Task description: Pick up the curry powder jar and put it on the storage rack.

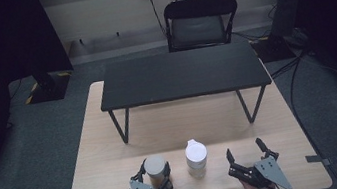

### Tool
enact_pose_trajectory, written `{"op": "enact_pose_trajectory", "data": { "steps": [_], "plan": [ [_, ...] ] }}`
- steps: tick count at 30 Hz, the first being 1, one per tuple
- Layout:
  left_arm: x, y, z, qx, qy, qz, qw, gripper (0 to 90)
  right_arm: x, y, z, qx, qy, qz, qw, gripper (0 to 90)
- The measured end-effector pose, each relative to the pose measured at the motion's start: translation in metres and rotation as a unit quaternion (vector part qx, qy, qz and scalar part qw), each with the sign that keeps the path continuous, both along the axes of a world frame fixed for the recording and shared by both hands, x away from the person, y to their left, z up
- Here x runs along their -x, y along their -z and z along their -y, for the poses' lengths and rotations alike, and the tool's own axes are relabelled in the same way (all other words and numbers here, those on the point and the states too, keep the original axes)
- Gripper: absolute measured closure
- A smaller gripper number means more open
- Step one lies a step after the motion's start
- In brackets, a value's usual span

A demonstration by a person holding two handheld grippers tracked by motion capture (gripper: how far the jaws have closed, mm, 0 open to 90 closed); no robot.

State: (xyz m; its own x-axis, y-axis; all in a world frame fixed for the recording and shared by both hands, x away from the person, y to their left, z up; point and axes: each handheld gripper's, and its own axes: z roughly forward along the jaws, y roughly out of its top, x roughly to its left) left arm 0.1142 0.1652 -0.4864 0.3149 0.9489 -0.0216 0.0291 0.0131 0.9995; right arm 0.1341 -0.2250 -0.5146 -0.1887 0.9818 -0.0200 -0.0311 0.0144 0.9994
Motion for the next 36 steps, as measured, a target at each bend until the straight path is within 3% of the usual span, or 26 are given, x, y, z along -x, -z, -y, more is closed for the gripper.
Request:
{"op": "enact_pose_trajectory", "data": {
  "steps": [21, 24, 36],
  "plan": [
    [-0.002, -0.004, -0.005, 0.006, 0.004, -0.009, 0.9999, 34.3, 0.000, 0.000, 0.000, -0.001, 0.000, 0.000, 1.0000, 0.0],
    [-0.003, -0.005, -0.008, 0.014, 0.014, -0.009, 0.9998, 34.3, 0.000, 0.000, 0.000, 0.000, 0.001, 0.000, 1.0000, 0.0],
    [-0.004, -0.012, -0.010, 0.001, 0.020, -0.005, 0.9998, 34.3, 0.000, 0.000, 0.000, -0.001, 0.001, 0.000, 1.0000, 0.0]
  ]
}}
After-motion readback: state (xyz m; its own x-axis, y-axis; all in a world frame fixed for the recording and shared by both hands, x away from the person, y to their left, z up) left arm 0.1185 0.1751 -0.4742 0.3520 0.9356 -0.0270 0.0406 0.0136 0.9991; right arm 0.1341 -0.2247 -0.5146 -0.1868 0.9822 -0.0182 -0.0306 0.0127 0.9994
